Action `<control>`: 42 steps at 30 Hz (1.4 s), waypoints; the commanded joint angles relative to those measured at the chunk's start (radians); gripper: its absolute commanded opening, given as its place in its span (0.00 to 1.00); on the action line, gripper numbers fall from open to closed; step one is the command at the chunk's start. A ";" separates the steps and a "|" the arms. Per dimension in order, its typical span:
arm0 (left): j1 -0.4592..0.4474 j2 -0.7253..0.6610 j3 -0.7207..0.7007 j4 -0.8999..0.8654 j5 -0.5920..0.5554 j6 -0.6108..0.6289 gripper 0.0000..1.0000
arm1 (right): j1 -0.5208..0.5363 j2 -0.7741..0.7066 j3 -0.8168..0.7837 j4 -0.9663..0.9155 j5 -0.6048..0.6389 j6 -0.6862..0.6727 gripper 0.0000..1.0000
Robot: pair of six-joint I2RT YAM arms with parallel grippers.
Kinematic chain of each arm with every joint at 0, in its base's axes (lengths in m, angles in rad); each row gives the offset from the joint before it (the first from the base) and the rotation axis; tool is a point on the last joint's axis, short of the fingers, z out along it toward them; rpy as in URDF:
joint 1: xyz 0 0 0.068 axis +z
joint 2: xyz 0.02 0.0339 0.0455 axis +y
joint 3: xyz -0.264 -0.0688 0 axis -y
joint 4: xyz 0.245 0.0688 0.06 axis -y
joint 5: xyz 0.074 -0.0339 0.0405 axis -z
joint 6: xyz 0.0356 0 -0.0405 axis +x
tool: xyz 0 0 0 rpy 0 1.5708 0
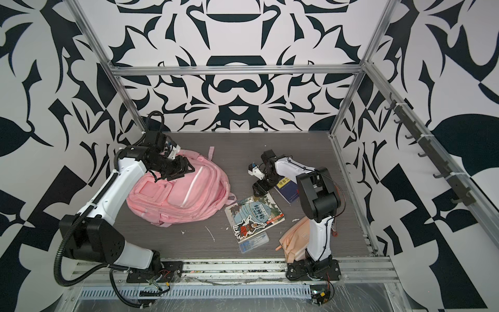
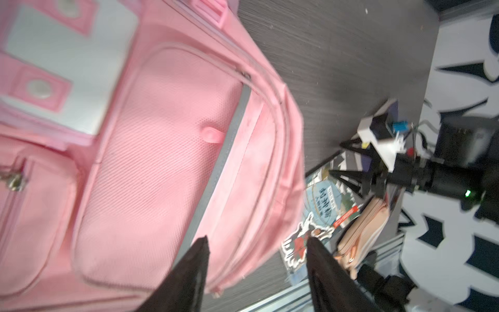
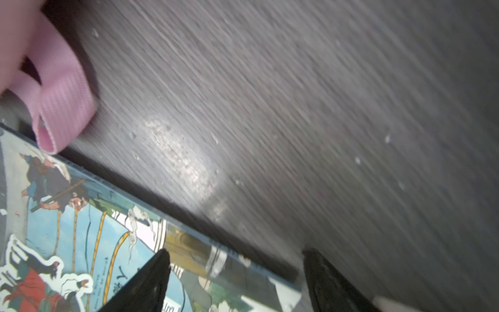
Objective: Pack books, pencil case, and school supplies into a backpack
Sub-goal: Close the student bag at the center of the table.
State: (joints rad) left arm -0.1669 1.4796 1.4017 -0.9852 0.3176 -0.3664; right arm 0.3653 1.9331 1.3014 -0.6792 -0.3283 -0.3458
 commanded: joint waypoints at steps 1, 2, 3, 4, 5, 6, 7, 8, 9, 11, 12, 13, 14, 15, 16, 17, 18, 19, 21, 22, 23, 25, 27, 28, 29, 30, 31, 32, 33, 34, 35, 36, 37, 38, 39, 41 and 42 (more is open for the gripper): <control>-0.044 -0.054 -0.023 -0.053 -0.038 0.038 0.73 | -0.046 -0.085 -0.048 -0.044 0.025 0.133 0.82; -0.067 -0.082 -0.035 -0.049 -0.053 0.036 0.78 | -0.068 -0.102 -0.059 -0.051 0.009 0.180 0.83; -0.097 -0.112 -0.045 -0.054 -0.074 0.035 0.82 | -0.088 -0.130 -0.078 -0.050 0.010 0.222 0.83; -0.128 -0.135 -0.051 -0.066 -0.086 0.029 0.83 | -0.106 -0.155 -0.098 -0.044 0.009 0.256 0.83; -0.169 -0.157 -0.061 -0.083 -0.092 0.015 0.84 | -0.132 -0.186 -0.125 -0.035 -0.003 0.295 0.83; -0.218 -0.178 -0.080 -0.094 -0.093 -0.014 0.84 | -0.160 -0.216 -0.152 -0.026 -0.037 0.327 0.83; -0.271 -0.196 -0.104 -0.095 -0.091 -0.050 0.84 | -0.185 -0.236 -0.175 -0.018 -0.067 0.355 0.84; -0.342 -0.223 -0.141 -0.091 -0.076 -0.105 0.84 | -0.211 -0.257 -0.201 -0.008 -0.103 0.386 0.84; -0.415 -0.244 -0.187 -0.076 -0.054 -0.172 0.84 | -0.232 -0.269 -0.225 0.002 -0.148 0.415 0.84; -0.552 -0.266 -0.292 -0.015 -0.029 -0.306 0.84 | -0.241 -0.268 -0.263 0.006 -0.207 0.451 0.83; -0.624 -0.278 -0.351 0.031 -0.033 -0.371 0.84 | -0.240 -0.261 -0.276 -0.005 -0.216 0.458 0.83; -0.675 -0.285 -0.399 0.070 -0.033 -0.421 0.84 | -0.239 -0.257 -0.293 0.000 -0.235 0.468 0.82; -0.721 -0.288 -0.448 0.118 -0.034 -0.475 0.84 | -0.239 -0.257 -0.312 0.006 -0.245 0.475 0.82; -0.755 -0.283 -0.490 0.166 -0.028 -0.518 0.84 | -0.239 -0.261 -0.333 0.007 -0.251 0.482 0.82; -0.779 -0.273 -0.519 0.216 -0.024 -0.545 0.84 | -0.241 -0.268 -0.349 0.006 -0.255 0.486 0.82; -0.802 -0.255 -0.545 0.270 -0.027 -0.571 0.84 | -0.240 -0.274 -0.366 0.007 -0.264 0.492 0.82; -0.818 -0.227 -0.569 0.321 -0.034 -0.587 0.84 | -0.241 -0.277 -0.382 0.004 -0.270 0.495 0.82; -0.825 -0.195 -0.586 0.366 -0.039 -0.595 0.84 | -0.240 -0.278 -0.390 0.002 -0.262 0.500 0.82; -0.826 -0.095 -0.599 0.445 -0.045 -0.603 0.84 | -0.239 -0.269 -0.381 -0.005 -0.248 0.503 0.82; -0.826 -0.059 -0.589 0.472 -0.051 -0.597 0.84 | -0.239 -0.262 -0.375 -0.014 -0.240 0.505 0.82; -0.824 -0.006 -0.561 0.466 -0.070 -0.574 0.84 | -0.238 -0.257 -0.372 -0.021 -0.233 0.509 0.82; -0.812 0.072 -0.501 0.435 -0.115 -0.541 0.84 | -0.235 -0.260 -0.388 -0.017 -0.222 0.532 0.81; -0.767 0.120 -0.511 0.499 -0.101 -0.544 0.84 | -0.227 -0.287 -0.414 -0.001 -0.211 0.575 0.81; -0.741 0.131 -0.534 0.536 -0.084 -0.556 0.84 | -0.227 -0.301 -0.429 0.010 -0.218 0.600 0.81; -0.710 0.135 -0.565 0.586 -0.069 -0.567 0.84 | -0.223 -0.318 -0.452 0.023 -0.227 0.629 0.80; -0.687 0.134 -0.590 0.627 -0.068 -0.578 0.84 | -0.218 -0.333 -0.469 0.028 -0.226 0.646 0.80; -0.671 0.135 -0.607 0.658 -0.065 -0.586 0.84 | -0.208 -0.350 -0.488 0.034 -0.217 0.660 0.80; -0.652 0.144 -0.619 0.689 -0.052 -0.591 0.84 | -0.193 -0.372 -0.508 0.047 -0.212 0.682 0.79; -0.637 0.159 -0.623 0.714 -0.037 -0.596 0.84 | -0.174 -0.392 -0.528 0.063 -0.217 0.707 0.79; -0.628 0.178 -0.622 0.733 -0.028 -0.597 0.84 | -0.163 -0.402 -0.537 0.069 -0.220 0.722 0.78; -0.621 0.201 -0.617 0.754 -0.018 -0.600 0.83 | -0.149 -0.418 -0.553 0.079 -0.225 0.742 0.77; -0.618 0.227 -0.608 0.771 -0.005 -0.600 0.81 | -0.136 -0.439 -0.577 0.098 -0.232 0.765 0.76; -0.617 0.249 -0.599 0.787 0.004 -0.600 0.80 | -0.127 -0.460 -0.594 0.115 -0.237 0.783 0.74; -0.617 0.271 -0.590 0.803 0.014 -0.599 0.78 | -0.120 -0.483 -0.619 0.134 -0.247 0.802 0.72; -0.617 0.288 -0.583 0.818 0.025 -0.600 0.77 | -0.116 -0.503 -0.634 0.147 -0.257 0.813 0.71; -0.617 0.305 -0.575 0.844 0.041 -0.599 0.74 | -0.106 -0.551 -0.664 0.157 -0.269 0.831 0.69; -0.617 0.305 -0.575 0.863 0.053 -0.594 0.72 | -0.099 -0.577 -0.677 0.159 -0.274 0.838 0.68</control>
State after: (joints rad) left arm -0.7799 1.6947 0.8661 -0.1719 0.3977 -0.9588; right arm 0.2390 1.4109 0.6548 -0.5488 -0.5491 0.4263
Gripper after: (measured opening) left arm 0.731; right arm 0.684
